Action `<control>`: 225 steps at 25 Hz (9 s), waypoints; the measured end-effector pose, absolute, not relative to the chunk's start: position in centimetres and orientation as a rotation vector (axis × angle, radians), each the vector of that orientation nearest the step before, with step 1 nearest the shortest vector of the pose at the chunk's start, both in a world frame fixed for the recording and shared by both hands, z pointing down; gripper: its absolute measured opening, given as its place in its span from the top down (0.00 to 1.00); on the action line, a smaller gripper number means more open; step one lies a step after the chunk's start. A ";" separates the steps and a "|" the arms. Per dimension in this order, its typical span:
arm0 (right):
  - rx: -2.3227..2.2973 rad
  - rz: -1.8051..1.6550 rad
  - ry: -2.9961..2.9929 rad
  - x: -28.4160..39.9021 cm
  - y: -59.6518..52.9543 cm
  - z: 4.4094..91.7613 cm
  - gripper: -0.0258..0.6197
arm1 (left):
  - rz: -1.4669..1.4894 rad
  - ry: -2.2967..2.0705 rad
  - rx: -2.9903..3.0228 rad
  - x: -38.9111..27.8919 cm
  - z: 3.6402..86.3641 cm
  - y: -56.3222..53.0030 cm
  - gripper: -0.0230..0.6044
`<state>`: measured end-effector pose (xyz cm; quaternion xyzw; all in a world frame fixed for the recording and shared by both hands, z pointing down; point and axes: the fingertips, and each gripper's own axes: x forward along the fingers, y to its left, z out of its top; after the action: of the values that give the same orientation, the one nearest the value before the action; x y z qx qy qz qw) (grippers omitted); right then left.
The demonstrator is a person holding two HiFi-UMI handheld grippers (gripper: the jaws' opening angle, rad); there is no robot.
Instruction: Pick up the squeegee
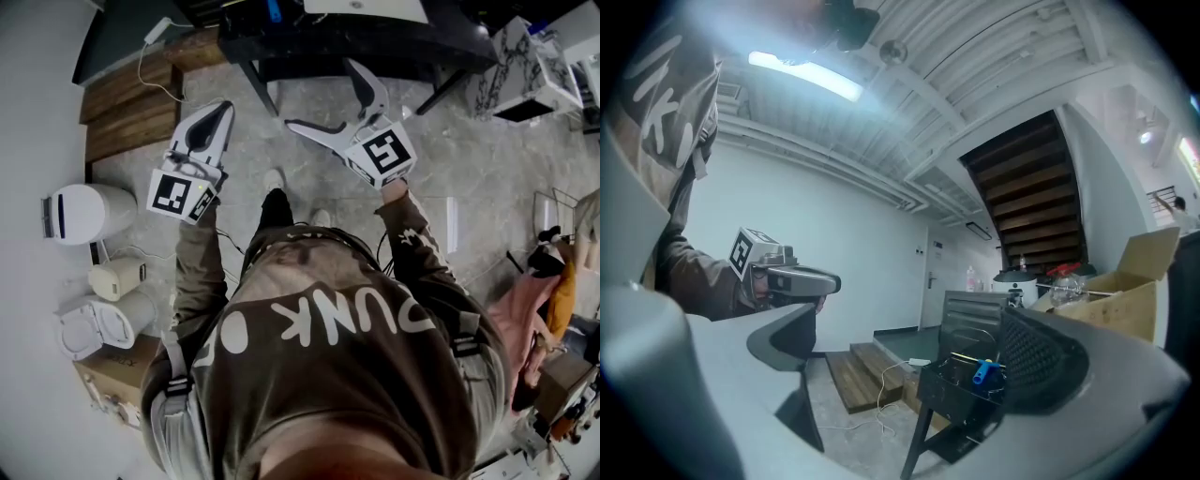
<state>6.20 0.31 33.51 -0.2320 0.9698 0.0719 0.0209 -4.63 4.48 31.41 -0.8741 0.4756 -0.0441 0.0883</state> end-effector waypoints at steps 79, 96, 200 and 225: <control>-1.401 -0.311 3.069 -13.4 -44.1 50.5 0.04 | -0.131 1.347 -2.915 -23.7 40.5 -30.0 0.96; -1.631 -0.585 3.053 -14.0 -48.7 56.5 0.04 | -0.117 1.339 -2.945 -24.9 41.3 -31.6 0.96; -1.588 -0.210 2.991 -7.7 -35.0 41.3 0.74 | -0.148 1.237 -2.813 -16.1 36.2 -22.0 0.96; -1.249 0.102 2.903 4.7 -13.9 31.2 0.74 | -0.173 1.226 -2.711 -2.8 33.3 -7.6 0.96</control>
<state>4.71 -13.95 31.15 -0.3951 0.9180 0.0322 -0.0101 -2.83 -7.55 33.34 -0.9067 0.4100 -0.0580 0.0807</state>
